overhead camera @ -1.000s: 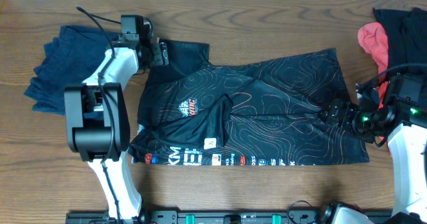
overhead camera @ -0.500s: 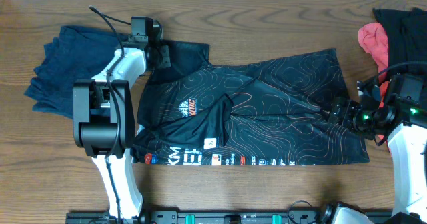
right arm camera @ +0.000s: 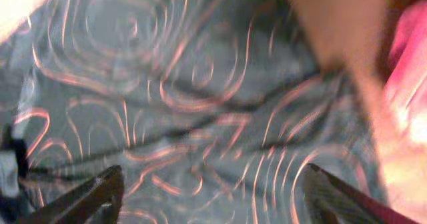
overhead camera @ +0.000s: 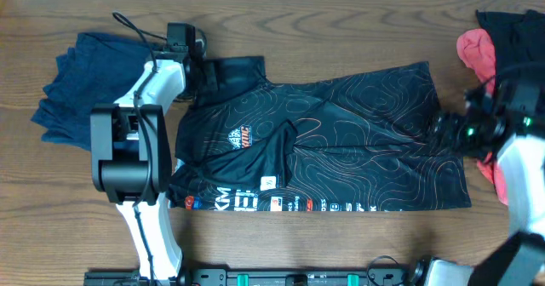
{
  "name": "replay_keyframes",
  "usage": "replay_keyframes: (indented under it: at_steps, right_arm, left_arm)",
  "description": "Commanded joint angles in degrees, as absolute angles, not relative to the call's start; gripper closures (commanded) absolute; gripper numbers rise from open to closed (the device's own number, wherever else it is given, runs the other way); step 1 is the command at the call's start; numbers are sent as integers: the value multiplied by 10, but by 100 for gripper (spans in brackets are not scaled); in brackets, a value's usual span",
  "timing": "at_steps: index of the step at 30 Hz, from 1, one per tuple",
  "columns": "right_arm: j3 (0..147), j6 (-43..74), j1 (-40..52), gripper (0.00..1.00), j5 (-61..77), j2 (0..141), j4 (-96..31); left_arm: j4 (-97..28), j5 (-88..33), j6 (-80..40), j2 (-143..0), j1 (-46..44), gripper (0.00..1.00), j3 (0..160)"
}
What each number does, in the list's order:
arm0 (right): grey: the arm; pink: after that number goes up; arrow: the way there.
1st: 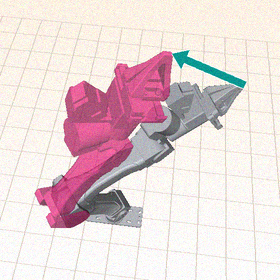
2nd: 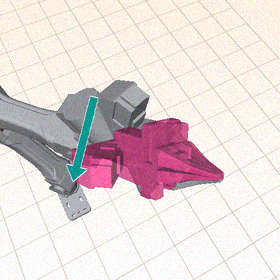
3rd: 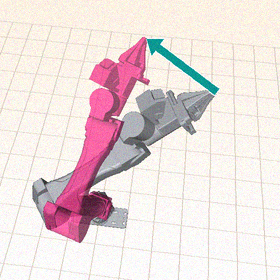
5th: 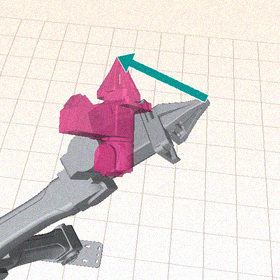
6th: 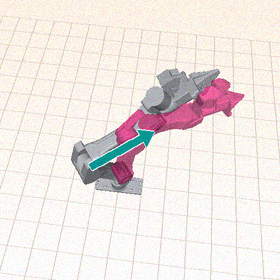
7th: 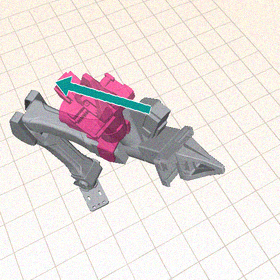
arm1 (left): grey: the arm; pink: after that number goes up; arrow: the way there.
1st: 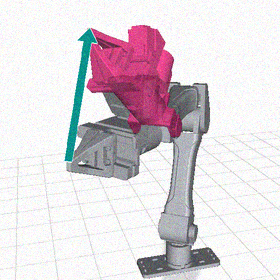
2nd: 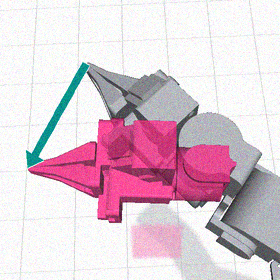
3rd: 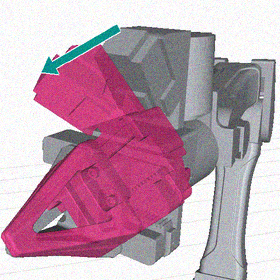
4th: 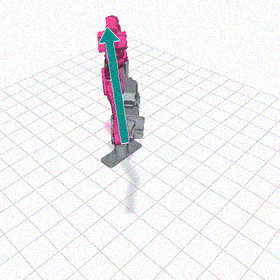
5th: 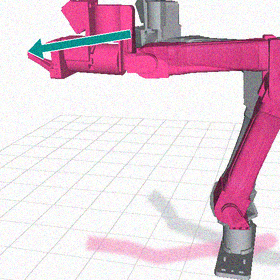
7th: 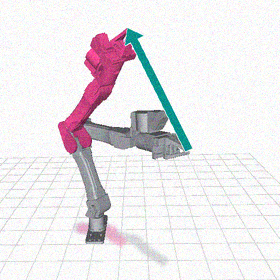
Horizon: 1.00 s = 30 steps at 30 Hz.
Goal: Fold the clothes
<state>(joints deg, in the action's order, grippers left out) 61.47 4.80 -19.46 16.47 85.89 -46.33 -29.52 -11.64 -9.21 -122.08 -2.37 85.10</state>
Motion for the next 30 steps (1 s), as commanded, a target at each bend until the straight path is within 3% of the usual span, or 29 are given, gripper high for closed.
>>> replay_keyframes:
  at_steps: [1, 8, 10, 15, 25, 30]
  right_arm:
    - [710, 47, -176, 12, 145, 922, -460]
    - [886, 29, -123, 11, 122, 1099, -398]
    - [910, 29, -114, 14, 116, 1141, -363]
    - [926, 34, -107, 19, 108, 1220, -283]
    - [926, 63, -104, 18, 86, 1296, -206]
    - [926, 70, -102, 29, 84, 1309, -198]
  left_arm:
    - [-325, -146, -102, -1176, -23, 94, 854]
    - [-371, -165, -102, -1156, -23, 94, 854]
    - [-376, -165, -102, -1156, -23, 94, 854]
    - [-377, -165, -102, -1156, -23, 94, 854]
    - [-377, -165, -102, -1156, -23, 94, 854]
    - [-377, -165, -102, -1156, -23, 94, 854]
